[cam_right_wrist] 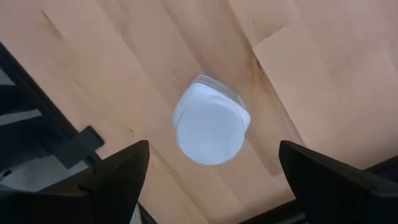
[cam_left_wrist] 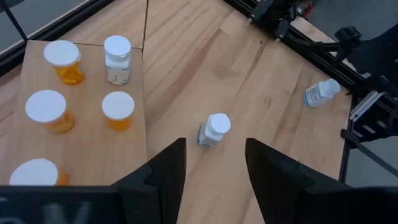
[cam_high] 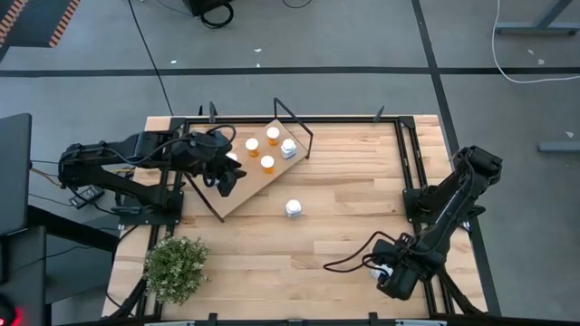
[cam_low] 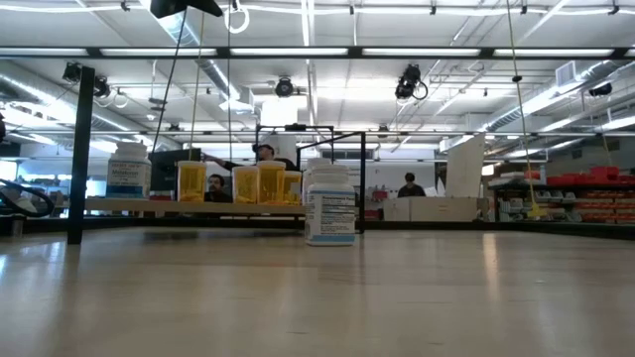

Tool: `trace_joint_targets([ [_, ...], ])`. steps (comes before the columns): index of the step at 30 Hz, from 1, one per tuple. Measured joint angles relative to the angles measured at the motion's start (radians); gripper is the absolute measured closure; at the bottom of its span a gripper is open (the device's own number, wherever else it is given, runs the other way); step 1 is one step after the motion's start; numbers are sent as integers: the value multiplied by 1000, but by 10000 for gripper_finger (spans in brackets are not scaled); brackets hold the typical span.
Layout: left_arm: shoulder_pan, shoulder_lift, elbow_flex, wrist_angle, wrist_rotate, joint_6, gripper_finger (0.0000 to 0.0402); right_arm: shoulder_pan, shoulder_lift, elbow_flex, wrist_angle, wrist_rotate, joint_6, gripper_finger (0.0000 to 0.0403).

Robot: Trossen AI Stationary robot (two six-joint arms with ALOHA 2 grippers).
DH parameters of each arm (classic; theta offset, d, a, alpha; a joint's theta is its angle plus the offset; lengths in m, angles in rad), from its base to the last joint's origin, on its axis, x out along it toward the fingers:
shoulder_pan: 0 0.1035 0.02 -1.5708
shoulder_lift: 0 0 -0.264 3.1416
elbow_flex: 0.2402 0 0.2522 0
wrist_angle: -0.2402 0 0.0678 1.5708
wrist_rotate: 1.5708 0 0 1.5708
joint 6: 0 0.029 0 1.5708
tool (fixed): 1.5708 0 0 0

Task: Pick and place medicine bottles onto shelf by color
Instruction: Move the white pill bottle to the center of the table

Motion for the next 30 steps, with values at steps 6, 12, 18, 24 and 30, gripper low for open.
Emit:
trace_joint_targets([
  [6,-6,0,0,-1,0,1,230,0,0,-50,37,5,0,36],
  [12,-6,0,0,-8,0,1,230,0,0,-84,75,19,-1,36],
  [18,-6,0,0,-8,0,1,230,0,0,-91,78,59,-1,36],
  [24,-6,0,0,-9,0,1,230,0,1,-91,73,63,-6,36],
  [30,-6,0,0,-9,0,1,230,0,26,-91,77,66,-58,36],
])
